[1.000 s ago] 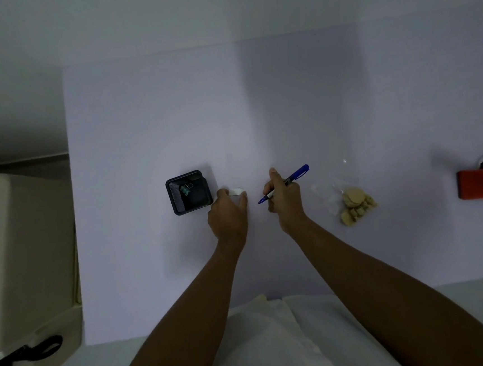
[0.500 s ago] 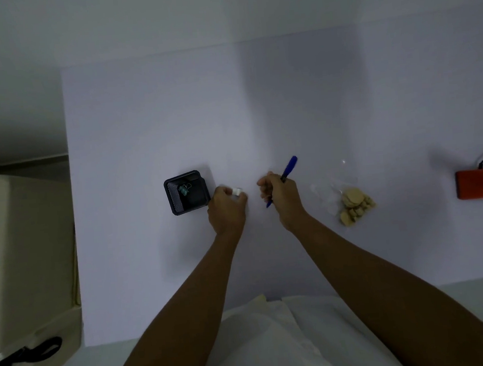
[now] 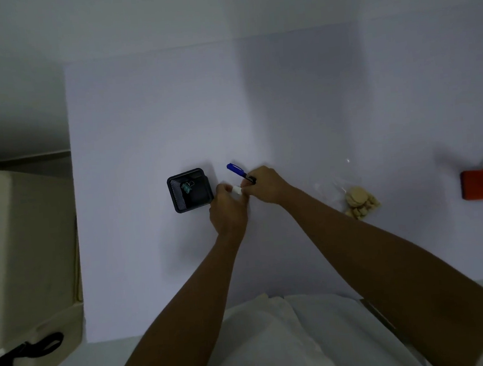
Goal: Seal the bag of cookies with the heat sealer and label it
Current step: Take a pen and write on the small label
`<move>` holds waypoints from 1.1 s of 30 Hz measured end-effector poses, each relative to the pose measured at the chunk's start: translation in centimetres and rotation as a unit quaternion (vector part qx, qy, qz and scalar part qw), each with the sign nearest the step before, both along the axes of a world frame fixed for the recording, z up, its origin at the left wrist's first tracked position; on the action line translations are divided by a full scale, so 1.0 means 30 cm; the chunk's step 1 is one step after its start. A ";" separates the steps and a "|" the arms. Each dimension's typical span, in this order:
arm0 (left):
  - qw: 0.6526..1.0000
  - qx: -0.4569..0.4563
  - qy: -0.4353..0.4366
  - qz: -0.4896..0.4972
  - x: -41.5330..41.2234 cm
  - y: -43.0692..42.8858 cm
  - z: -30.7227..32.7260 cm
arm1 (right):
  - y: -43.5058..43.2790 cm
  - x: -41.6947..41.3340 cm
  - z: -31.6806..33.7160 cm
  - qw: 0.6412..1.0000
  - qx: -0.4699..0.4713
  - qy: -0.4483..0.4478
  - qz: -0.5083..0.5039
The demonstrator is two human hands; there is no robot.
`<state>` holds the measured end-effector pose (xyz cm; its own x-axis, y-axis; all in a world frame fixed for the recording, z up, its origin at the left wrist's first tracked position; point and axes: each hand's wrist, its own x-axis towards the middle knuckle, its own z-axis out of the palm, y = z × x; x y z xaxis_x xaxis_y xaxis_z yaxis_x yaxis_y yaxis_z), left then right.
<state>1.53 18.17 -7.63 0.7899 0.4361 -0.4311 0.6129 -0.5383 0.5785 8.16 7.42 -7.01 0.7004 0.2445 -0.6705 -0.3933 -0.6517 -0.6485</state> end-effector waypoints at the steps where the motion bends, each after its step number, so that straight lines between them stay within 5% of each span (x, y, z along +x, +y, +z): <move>1: 1.000 0.000 -0.001 0.000 -0.001 0.000 0.003 | 0.003 0.005 0.000 1.000 -0.010 0.001 0.014; 8: 0.999 0.015 -0.020 -0.026 -0.015 0.016 0.019 | 0.017 0.019 -0.010 0.999 -0.036 0.006 0.031; 21: 0.986 0.056 -0.102 -0.119 -0.017 0.038 0.006 | 0.008 -0.014 -0.010 0.974 0.065 0.104 -0.189; 26: 0.987 0.033 -0.113 -0.111 -0.025 0.045 0.006 | 0.037 -0.027 0.020 0.941 0.054 -0.049 -0.331; 29: 0.988 0.013 -0.106 -0.110 -0.029 0.050 0.000 | 0.091 -0.033 0.047 0.899 0.152 -0.065 -0.406; 33: 0.990 -0.032 -0.083 -0.107 -0.022 0.055 -0.015 | 0.145 -0.045 0.032 0.895 0.143 -0.147 -0.397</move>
